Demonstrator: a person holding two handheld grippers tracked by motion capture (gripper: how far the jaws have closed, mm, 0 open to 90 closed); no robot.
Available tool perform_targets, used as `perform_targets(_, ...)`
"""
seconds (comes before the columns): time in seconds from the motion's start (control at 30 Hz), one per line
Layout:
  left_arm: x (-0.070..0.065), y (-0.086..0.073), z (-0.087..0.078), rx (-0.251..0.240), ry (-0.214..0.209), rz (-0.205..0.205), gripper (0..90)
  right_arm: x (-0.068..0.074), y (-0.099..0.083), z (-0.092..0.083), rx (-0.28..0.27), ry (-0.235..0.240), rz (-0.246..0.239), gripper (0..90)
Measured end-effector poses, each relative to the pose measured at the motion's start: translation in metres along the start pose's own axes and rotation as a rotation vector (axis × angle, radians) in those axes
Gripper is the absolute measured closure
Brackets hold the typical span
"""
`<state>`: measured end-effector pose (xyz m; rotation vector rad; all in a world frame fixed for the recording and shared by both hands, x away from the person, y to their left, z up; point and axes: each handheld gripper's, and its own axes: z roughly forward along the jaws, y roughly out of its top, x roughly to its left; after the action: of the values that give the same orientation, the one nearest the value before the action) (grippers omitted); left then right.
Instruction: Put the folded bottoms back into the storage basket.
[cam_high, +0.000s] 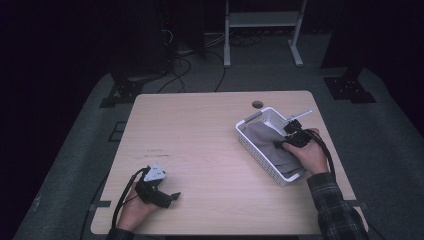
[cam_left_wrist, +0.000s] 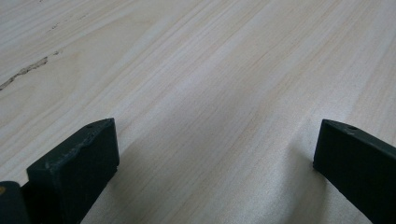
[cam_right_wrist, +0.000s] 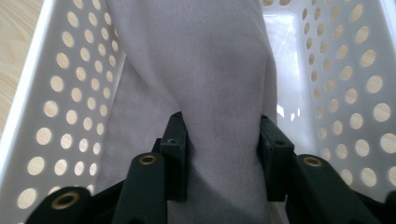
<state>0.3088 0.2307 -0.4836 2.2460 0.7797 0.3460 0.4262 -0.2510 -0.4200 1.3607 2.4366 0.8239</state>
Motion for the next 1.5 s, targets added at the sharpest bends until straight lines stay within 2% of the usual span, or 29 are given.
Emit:
perform_targets(0.2,0.000,0.000,0.000,0.000,0.000,0.000,0.0,0.002,0.000,-0.001,0.000,-0.009,-0.019,50.5)
perform_targets(0.33,0.000,0.000,0.000,0.000,0.000,0.000,0.0,0.000,0.002,-0.014,-0.049,-0.002,-0.017,47.7)
perform_targets(0.47,0.000,0.000,0.000,0.000,0.000,0.000,0.0,-0.001,0.004,-0.029,-0.083,-0.002,-0.010,50.0)
perform_targets(0.63,0.000,0.000,0.000,0.000,0.001,0.002,0.0,-0.008,0.003,-0.043,-0.106,-0.032,-0.003,54.1)
perform_targets(1.07,0.000,0.000,0.000,-0.001,0.001,0.002,0.0,-0.038,-0.011,-0.060,-0.131,-0.109,0.038,58.0)
perform_targets(1.17,0.000,0.000,0.000,-0.001,0.000,0.000,0.0,-0.044,-0.016,-0.064,-0.131,-0.130,0.053,63.3)
perform_targets(1.3,0.000,0.000,0.000,0.000,0.000,0.000,0.0,-0.053,-0.023,-0.070,-0.141,-0.144,0.072,75.9)
perform_targets(1.5,0.000,0.000,0.000,0.000,0.000,0.000,0.0,-0.061,-0.031,-0.074,-0.124,-0.138,0.095,89.0)
